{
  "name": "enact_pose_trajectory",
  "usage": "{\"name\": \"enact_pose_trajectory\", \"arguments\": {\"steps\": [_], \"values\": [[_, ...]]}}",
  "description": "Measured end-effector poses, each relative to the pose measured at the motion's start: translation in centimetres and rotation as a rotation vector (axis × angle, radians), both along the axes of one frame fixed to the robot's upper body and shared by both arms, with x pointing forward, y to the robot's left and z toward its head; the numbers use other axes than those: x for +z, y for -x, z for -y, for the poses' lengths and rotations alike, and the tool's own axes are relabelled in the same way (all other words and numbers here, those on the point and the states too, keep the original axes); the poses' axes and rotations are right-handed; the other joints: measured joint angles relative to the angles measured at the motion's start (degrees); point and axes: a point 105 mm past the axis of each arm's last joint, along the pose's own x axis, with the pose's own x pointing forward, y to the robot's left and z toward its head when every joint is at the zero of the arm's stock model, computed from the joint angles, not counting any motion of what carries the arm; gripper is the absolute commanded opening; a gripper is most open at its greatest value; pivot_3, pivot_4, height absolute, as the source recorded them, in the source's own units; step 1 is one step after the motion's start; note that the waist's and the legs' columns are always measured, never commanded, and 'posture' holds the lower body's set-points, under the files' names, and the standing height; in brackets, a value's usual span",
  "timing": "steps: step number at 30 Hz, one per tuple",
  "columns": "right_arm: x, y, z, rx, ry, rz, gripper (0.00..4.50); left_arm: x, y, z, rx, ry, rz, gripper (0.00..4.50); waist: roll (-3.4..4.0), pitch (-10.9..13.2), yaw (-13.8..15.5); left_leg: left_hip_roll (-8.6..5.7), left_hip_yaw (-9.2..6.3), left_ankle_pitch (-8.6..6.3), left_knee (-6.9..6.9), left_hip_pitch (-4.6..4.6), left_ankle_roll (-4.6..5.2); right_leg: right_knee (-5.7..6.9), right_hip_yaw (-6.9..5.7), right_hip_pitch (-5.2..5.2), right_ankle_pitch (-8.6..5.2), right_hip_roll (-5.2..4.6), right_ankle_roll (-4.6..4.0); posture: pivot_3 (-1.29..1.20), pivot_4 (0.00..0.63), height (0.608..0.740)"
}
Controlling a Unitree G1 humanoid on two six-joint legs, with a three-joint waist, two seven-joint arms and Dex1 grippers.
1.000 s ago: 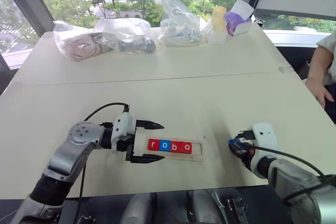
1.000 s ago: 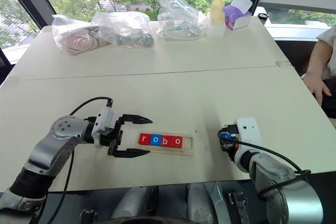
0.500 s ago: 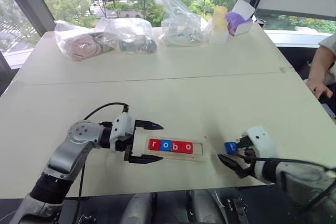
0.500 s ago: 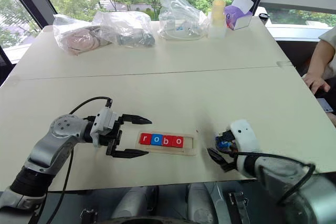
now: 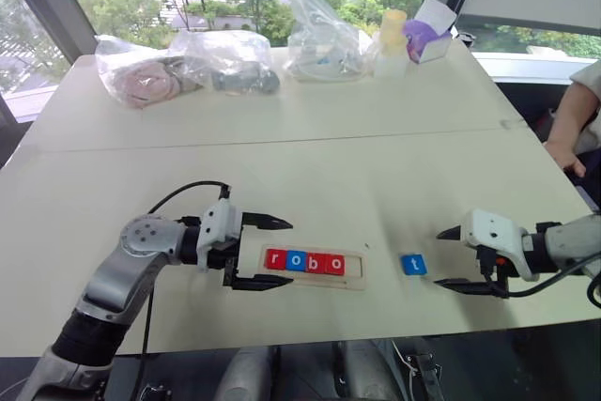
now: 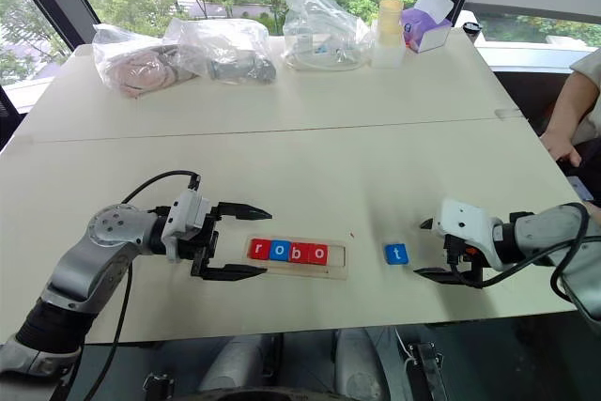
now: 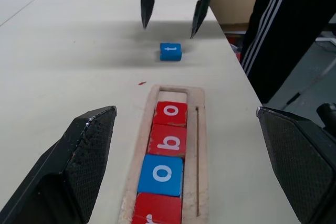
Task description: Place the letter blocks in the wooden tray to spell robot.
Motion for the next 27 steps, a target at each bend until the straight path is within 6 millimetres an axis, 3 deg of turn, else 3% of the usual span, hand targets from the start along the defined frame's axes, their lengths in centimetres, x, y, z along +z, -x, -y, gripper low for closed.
{"name": "enact_pose_trajectory", "arguments": {"steps": [12, 15, 20, 27], "values": [[-1.7, 0.0, -1.4, 0.114, -0.038, 0.000, 4.45, 0.0, 0.5, 0.3, 0.018, 0.003, -0.006, 4.50, 0.01, 0.01, 0.22, -0.02, -0.04, 0.00, 0.01, -0.03, -0.02, -0.01, 0.02, -0.02, 0.00, -0.05, -0.01, 0.00, 0.150, 0.740], [-1.9, 0.0, -1.9, 0.128, -0.055, 0.016, 3.62, 0.0, 0.6, 0.3, 0.018, 0.000, -0.008, 4.50, 0.00, 0.00, 0.10, -0.01, -0.04, 0.00, 0.00, -0.01, -0.02, 0.00, 0.02, -0.02, 0.00, -0.04, -0.01, 0.00, 0.150, 0.740], [-2.0, 0.0, -2.3, 0.131, -0.070, 0.026, 1.12, 0.0, 0.6, 0.3, 0.020, -0.002, -0.014, 4.50, 0.00, 0.00, 0.14, -0.01, -0.03, 0.00, 0.03, 0.00, -0.02, 0.01, 0.03, 0.00, 0.01, -0.04, -0.02, 0.00, 0.150, 0.740], [-1.3, 0.3, -4.8, 0.137, -0.088, 0.042, 1.13, 0.0, 0.6, 0.3, 0.021, 0.000, -0.013, 4.50, 0.03, -0.01, 0.24, 0.00, -0.04, 0.00, 0.02, -0.01, -0.02, 0.03, 0.05, -0.03, 0.02, -0.07, -0.02, 0.00, 0.150, 0.740]]}}
